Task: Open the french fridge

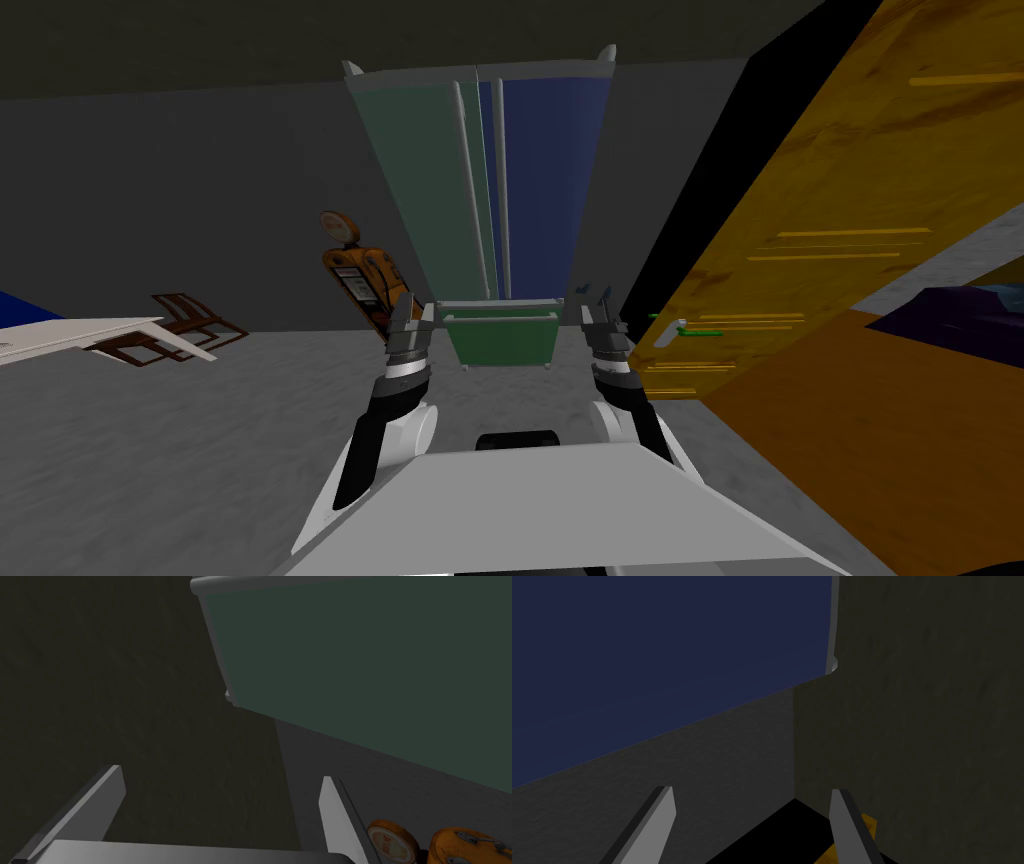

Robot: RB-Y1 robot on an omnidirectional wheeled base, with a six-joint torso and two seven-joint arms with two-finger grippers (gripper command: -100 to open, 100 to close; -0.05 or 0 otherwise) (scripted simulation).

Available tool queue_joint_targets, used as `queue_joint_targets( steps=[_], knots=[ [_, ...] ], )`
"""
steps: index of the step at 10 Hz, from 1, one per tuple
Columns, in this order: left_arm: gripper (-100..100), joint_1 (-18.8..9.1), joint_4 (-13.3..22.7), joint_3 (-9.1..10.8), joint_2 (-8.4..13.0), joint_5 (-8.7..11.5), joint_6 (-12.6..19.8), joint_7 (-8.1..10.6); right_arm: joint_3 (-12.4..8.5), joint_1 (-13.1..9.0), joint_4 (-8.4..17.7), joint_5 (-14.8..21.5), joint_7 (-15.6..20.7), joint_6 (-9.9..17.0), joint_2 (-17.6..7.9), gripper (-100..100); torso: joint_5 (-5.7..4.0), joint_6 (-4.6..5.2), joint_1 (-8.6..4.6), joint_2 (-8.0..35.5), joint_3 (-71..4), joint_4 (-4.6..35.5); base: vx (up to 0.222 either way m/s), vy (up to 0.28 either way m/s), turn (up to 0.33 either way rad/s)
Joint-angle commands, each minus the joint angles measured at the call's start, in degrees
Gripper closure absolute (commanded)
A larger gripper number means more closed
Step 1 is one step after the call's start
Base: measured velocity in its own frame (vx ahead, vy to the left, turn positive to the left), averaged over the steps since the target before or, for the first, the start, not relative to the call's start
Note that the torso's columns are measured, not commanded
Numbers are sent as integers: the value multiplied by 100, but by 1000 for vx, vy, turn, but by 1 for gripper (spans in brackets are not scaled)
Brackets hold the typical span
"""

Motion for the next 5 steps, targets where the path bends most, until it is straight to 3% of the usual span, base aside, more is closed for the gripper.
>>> queue_joint_targets(
  steps=[1, 5],
  knots=[
    [0, 0, 0, 0, 0, 0, 0, 0, 0, 0, 0, 0, 0, 0, 0, 0, 0, 0, 0, 232, -467, 235, 0, 0, 0],
    [0, 0, -1, 0, 0, 0, 0, 0, 0, 0, -1, 0, 0, 0, 0, 0, 0, 0, 0, 1845, -3692, 1846, 0, 0, 0]
  ],
)
